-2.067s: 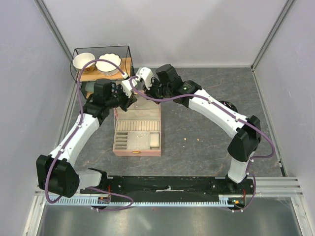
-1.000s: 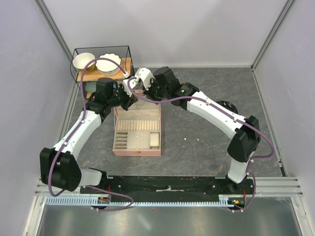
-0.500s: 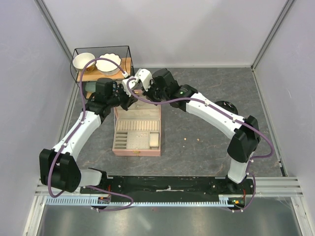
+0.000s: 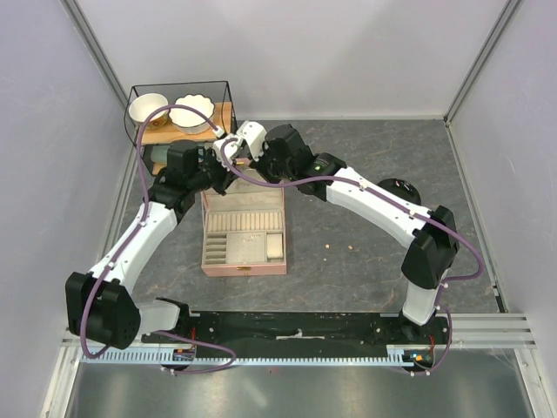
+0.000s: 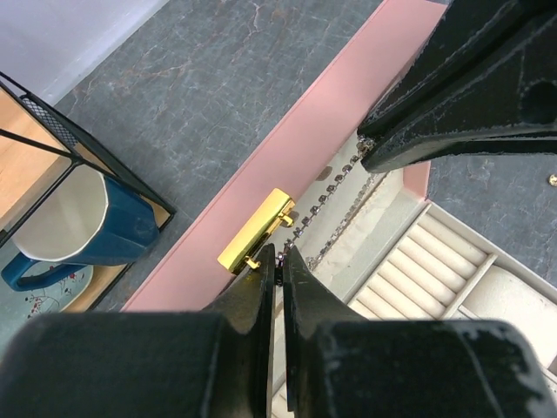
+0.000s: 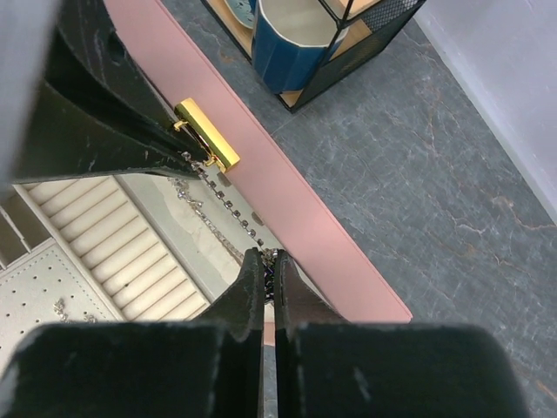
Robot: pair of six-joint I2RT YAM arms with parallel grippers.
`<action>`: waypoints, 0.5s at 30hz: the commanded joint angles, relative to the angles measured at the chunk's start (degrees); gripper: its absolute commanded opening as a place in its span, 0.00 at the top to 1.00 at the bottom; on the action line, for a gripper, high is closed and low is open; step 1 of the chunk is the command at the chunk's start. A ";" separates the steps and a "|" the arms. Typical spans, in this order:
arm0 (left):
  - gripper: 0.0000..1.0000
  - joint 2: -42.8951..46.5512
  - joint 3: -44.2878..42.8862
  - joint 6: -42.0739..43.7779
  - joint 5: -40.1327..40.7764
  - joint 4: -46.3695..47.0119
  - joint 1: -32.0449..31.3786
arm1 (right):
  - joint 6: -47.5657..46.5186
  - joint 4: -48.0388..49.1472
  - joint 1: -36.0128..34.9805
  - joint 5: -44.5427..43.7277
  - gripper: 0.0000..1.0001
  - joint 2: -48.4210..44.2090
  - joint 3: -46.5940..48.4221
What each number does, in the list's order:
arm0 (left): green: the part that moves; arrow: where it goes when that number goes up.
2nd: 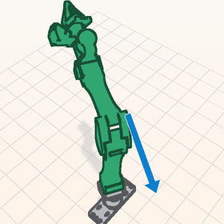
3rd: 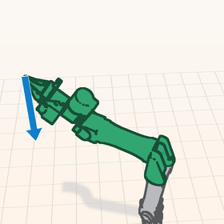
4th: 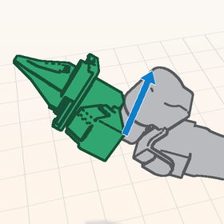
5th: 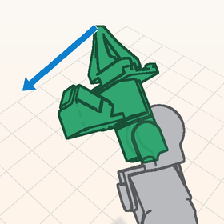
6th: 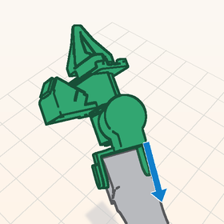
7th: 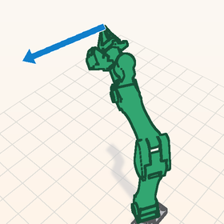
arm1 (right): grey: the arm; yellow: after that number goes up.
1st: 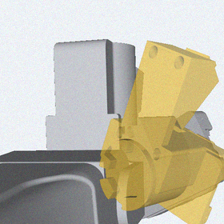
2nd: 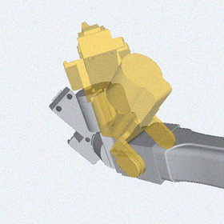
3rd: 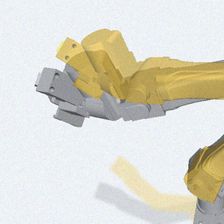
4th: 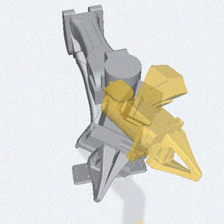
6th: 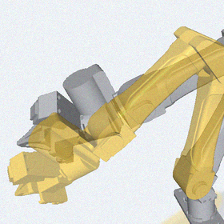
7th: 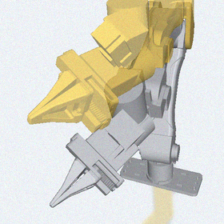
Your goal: Organize the mixed jewelry
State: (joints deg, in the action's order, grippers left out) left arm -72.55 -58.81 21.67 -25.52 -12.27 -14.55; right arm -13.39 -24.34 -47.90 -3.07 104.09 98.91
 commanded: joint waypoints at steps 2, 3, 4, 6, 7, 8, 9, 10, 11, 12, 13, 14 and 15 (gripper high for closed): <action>0.98 1.54 -0.08 -1.54 7.75 2.87 -0.74 | -0.24 -0.45 0.79 -8.96 1.00 -1.35 -0.30; 0.98 1.36 -0.25 -1.72 8.20 2.78 -1.10 | -0.15 -0.45 0.70 -9.23 1.00 -1.26 -0.30; 0.98 1.28 -0.17 -1.81 8.90 2.78 -1.36 | 0.11 -0.45 0.70 -9.49 1.00 -1.26 -0.30; 0.98 1.27 -0.52 -2.33 10.66 2.26 -2.15 | 0.20 -0.45 0.18 -10.64 1.00 -1.26 -0.30; 0.98 1.10 -0.52 -2.51 11.36 2.25 -2.41 | 0.29 -0.45 0.17 -11.08 1.00 -1.26 -0.21; 0.98 1.01 -0.43 -2.60 12.67 2.17 -2.68 | 0.38 -0.45 -0.09 -11.43 1.00 -1.17 -0.21; 0.98 1.01 -0.43 -2.77 13.21 2.17 -3.20 | 0.47 -0.45 -0.26 -12.13 1.00 -1.17 -0.30; 0.98 1.01 -0.26 -2.95 14.43 2.08 -3.38 | 0.55 -0.36 -0.44 -12.66 1.00 -1.09 -0.30; 0.98 0.84 -0.17 -3.04 14.97 2.16 -3.64 | 0.56 -0.45 -0.70 -12.84 1.00 -1.17 -0.21; 0.98 0.75 -0.17 -3.39 15.58 2.17 -3.91 | 0.56 -0.36 -0.88 -13.45 1.00 -1.17 -0.30; 0.98 0.75 -0.26 -3.56 16.11 2.08 -4.00 | 0.56 -0.27 -1.05 -13.80 1.00 -1.26 -0.39; 0.98 0.75 -0.26 -3.83 16.98 2.16 -4.17 | 0.64 -0.36 -1.40 -13.89 1.00 -1.17 -0.56; 0.98 0.75 -0.17 -4.44 17.34 2.17 -4.35 | 0.64 -0.27 -1.49 -14.50 1.00 -1.35 -0.56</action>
State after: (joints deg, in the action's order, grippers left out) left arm -72.53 -58.74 19.38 -16.36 -11.75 -18.92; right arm -9.56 -23.92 -48.97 -9.76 104.09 98.80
